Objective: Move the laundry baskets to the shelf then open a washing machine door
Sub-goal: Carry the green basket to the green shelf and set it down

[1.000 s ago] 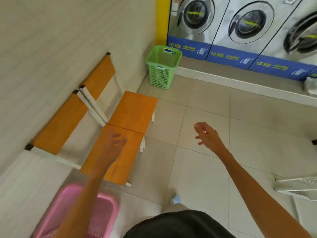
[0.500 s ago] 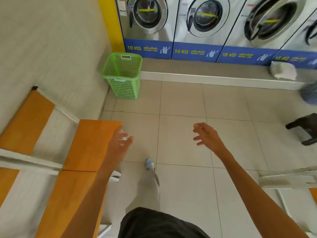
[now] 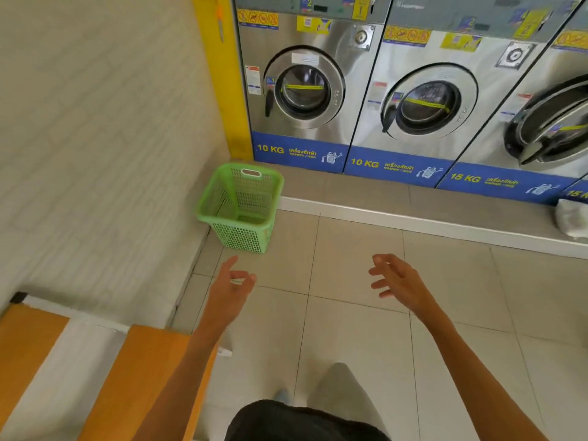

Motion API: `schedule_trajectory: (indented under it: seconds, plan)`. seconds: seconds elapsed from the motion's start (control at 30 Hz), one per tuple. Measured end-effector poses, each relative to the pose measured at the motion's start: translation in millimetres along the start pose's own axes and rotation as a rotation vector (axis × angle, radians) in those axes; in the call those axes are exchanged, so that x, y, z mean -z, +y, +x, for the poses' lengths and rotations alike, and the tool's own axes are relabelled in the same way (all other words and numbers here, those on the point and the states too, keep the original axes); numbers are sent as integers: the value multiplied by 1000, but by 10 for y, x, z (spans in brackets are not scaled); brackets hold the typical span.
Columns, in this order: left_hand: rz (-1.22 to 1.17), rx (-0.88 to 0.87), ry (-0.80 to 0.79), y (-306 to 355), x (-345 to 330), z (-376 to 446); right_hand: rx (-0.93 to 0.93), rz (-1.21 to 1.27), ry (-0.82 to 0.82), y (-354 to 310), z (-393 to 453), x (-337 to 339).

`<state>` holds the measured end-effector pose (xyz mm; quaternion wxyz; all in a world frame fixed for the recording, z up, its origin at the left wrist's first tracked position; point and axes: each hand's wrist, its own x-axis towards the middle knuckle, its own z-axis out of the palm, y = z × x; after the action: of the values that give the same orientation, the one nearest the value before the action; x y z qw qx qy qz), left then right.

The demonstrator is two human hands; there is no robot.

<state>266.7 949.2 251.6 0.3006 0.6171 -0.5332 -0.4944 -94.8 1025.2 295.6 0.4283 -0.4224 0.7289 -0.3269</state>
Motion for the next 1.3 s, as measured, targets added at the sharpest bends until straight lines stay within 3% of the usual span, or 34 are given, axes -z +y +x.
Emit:
schedule_trajectory:
  seconds: [0.23, 0.5, 0.73, 0.93, 1.2, 1.3]
  plan:
    - [-29, 75, 130, 406, -333, 1726, -26, 1, -51, -533, 2150, 374]
    - [-72, 171, 377, 924, -812, 3290, 20, -135, -310, -1562, 4673, 414]
    - [-151, 406, 583, 888, -747, 3929, 83, -306, -597, -2354, 6160, -669]
    - [-209, 621, 705, 464, -611, 4699, 137, -434, -670, -2564, 7280, -1717]
    - [-250, 832, 857, -591, -874, 5729, 176, -669, -630, -1869, 8971, -3011]
    - [-233, 911, 905, -1271, -1048, 6158, 313, -857, -660, -1377, 9603, -3677]
